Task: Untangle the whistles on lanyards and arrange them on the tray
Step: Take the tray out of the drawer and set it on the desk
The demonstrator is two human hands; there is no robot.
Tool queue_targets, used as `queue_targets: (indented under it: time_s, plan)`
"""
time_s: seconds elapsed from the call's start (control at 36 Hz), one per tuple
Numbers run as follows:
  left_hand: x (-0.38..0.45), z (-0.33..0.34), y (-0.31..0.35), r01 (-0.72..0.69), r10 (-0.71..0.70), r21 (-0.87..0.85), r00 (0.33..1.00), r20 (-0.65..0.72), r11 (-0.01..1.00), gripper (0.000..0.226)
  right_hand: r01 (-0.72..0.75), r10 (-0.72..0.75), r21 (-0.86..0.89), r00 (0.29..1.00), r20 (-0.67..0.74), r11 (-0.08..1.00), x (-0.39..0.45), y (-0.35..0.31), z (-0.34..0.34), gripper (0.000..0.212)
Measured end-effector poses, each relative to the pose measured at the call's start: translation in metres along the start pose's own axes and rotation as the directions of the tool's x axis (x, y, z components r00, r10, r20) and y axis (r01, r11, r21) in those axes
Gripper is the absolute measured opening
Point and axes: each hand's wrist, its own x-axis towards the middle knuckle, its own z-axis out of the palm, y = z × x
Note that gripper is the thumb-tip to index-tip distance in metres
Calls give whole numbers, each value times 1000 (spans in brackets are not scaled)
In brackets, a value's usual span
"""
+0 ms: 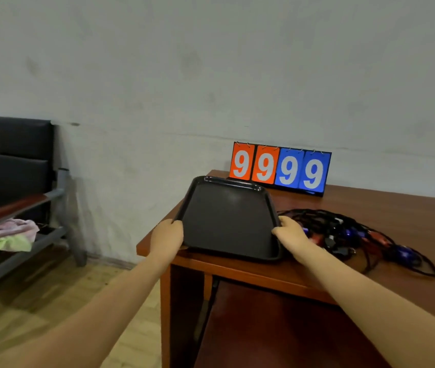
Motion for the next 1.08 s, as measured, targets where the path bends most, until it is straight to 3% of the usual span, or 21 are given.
queue_targets:
  time_s: [0.08,0.25,0.36,0.42,0.64,0.86,1.0,1.08]
  plan:
    - [4,10,-6,-89,94,161,995,-22,983,27,53,-48,-124,998,43,991,-1,4,-7,46]
    - [14,25,-4,-136,162,470,987,-15,872,31,120,-116,-300,993,31,946,9,21,-29,46]
    - [16,39,-4,-274,317,660,947,57,700,29,94,-112,-251,992,-60,963,14,30,-41,48]
    - [21,46,-2,-308,345,676,935,85,669,29,69,-96,-204,987,-127,977,15,32,-44,48]
    - [30,69,6,-322,313,669,940,139,670,32,3,-75,-251,957,-279,968,10,42,-55,43]
    - [18,84,13,-375,297,557,927,229,741,26,11,-100,-332,962,-253,943,5,55,-81,44]
    - [19,75,13,-296,274,294,955,115,909,25,87,-128,-210,972,-195,974,4,59,-85,35]
    - [17,63,12,-248,246,75,969,40,966,24,150,-172,-317,984,-41,937,2,55,-82,40]
